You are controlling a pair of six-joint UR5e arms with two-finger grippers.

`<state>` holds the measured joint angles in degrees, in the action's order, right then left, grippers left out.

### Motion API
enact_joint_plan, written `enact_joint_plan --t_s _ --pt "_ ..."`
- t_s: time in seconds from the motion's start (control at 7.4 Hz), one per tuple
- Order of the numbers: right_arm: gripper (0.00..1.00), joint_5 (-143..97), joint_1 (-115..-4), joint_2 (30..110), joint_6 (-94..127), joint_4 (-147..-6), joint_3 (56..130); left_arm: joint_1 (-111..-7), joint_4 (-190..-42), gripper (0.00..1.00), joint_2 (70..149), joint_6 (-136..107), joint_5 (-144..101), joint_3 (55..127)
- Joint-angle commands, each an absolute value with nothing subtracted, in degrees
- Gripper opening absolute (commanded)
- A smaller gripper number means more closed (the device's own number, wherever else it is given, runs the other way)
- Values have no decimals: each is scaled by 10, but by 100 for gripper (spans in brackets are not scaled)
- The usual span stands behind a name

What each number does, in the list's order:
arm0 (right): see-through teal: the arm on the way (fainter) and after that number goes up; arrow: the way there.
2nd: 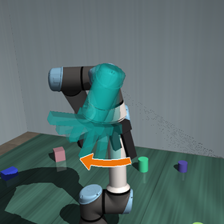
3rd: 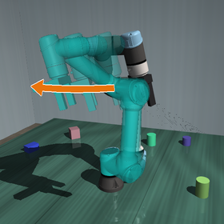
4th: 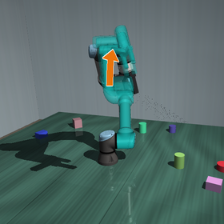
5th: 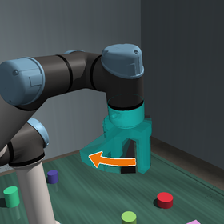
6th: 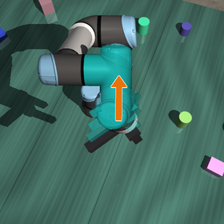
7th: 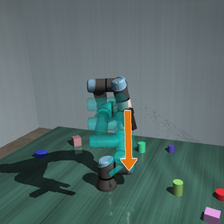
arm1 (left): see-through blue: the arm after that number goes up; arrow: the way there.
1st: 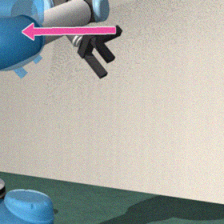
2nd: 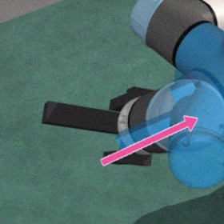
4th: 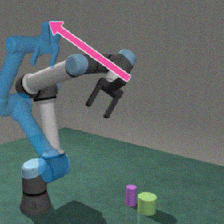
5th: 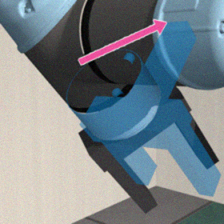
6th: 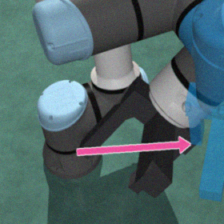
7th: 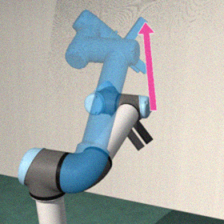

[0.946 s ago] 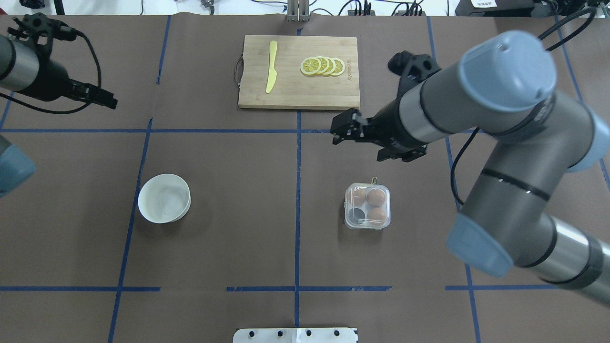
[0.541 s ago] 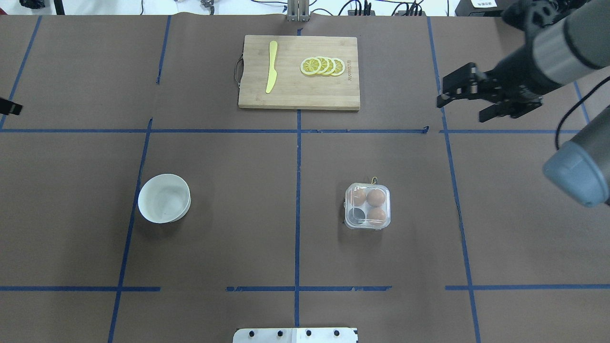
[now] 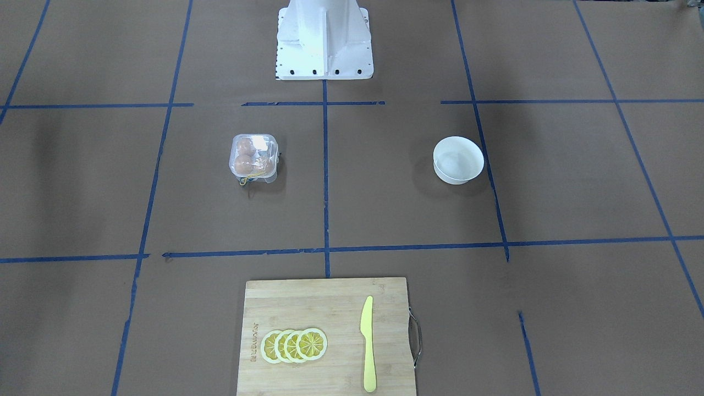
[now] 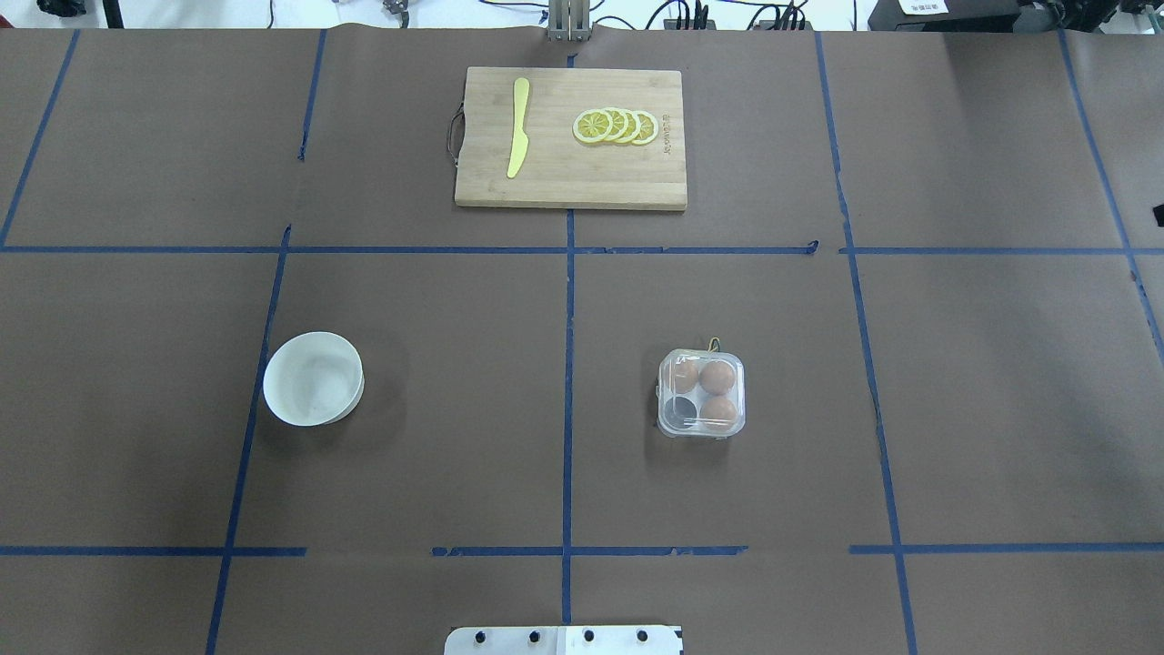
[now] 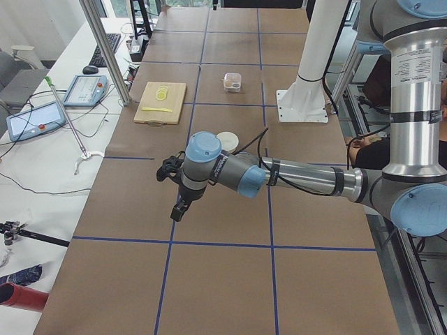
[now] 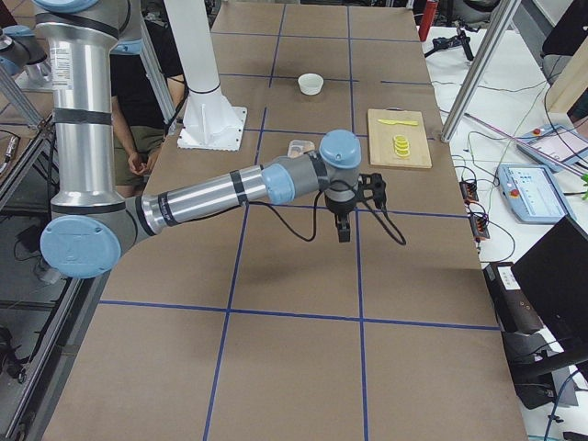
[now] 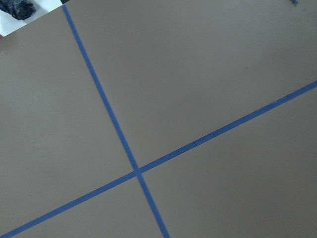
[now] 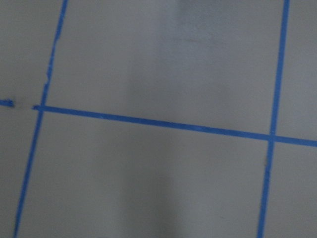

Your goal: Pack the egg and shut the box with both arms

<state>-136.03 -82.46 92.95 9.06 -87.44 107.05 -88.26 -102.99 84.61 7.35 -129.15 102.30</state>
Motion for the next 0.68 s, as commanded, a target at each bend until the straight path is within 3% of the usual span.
enact_joint_plan --t_s 0.0,0.14,0.54 --pt "100 -1356 -853 982 -13 -885 1049 -903 -947 100 852 52 -1293 1020" --pt "100 -1358 -853 985 -13 -884 1052 -901 -952 100 849 -70 -1294 1021" --pt "100 -1362 -853 979 -6 -882 1049 -900 -964 100 802 15 -1294 1020"
